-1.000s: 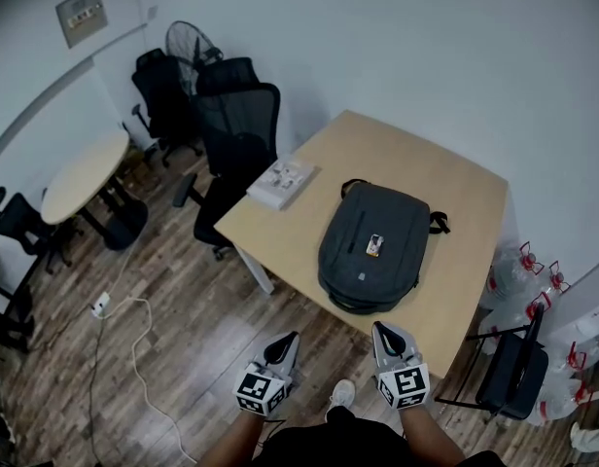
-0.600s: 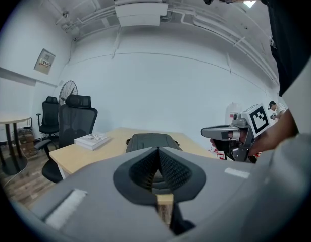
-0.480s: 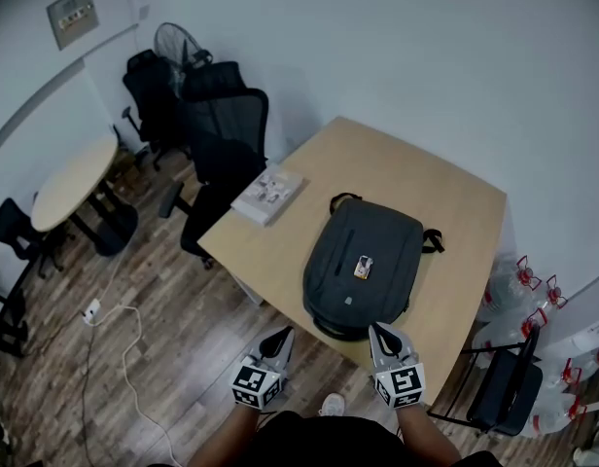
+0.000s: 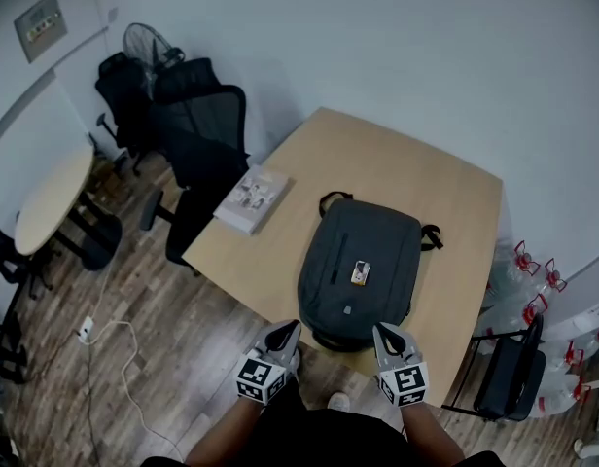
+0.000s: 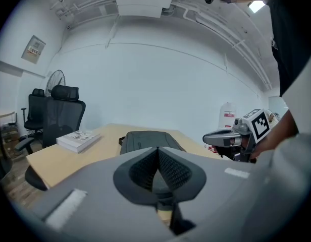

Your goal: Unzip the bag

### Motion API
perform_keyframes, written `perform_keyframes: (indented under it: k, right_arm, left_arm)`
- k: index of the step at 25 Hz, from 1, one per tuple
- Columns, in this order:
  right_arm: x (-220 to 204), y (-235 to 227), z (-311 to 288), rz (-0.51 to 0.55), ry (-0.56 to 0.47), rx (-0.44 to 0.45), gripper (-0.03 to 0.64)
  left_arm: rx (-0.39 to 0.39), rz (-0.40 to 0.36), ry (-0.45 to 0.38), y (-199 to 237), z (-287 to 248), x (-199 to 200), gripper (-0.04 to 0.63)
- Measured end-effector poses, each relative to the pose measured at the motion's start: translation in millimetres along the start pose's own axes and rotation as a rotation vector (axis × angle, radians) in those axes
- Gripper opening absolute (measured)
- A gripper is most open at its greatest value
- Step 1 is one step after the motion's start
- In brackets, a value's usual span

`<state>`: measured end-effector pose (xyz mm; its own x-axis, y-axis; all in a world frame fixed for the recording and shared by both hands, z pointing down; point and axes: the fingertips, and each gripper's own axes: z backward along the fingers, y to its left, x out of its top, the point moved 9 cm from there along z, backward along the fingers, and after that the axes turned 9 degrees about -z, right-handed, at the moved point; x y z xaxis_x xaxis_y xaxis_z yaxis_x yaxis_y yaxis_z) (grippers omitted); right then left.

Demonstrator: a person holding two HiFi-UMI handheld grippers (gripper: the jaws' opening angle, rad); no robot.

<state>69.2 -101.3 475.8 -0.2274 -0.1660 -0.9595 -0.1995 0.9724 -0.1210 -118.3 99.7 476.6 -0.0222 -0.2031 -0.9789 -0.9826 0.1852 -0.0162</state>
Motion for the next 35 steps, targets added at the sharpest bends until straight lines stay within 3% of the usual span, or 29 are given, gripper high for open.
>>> perform_keyframes:
  k: [5,10,17,21,25,35]
  right_arm:
    - [17,-6,-33,-0.042,-0.027,-0.103,0.003]
    - [25,-2,-73,0.060,0.010,-0.140,0.003]
    - [28,1,-95,0.014,0.036,-0.237,0.003]
    - [17,-7,-76,-0.045,0.037,-0.341,0.003]
    - [0,-22,-46,-0.079,0.058,-0.418,0.003]
    - [-49,-69,-3,-0.123,0.228,-0.427,0.005]
  left_arm:
    - [-0.097,0.005,0.001,39,-31,7,0.017]
    - [-0.209,-0.024,0.030,74,-58,10,0.017]
    - [-0.342,-0.047,0.057,108,-91,8,0.017]
    - [-0.434,-0.105,0.032,104,-119,10,0.017]
    - [-0.503,-0.129,0.057,82,-140,8,0.018]
    - [-0.552,-0.164,0.187,31,-179,-13,0.018]
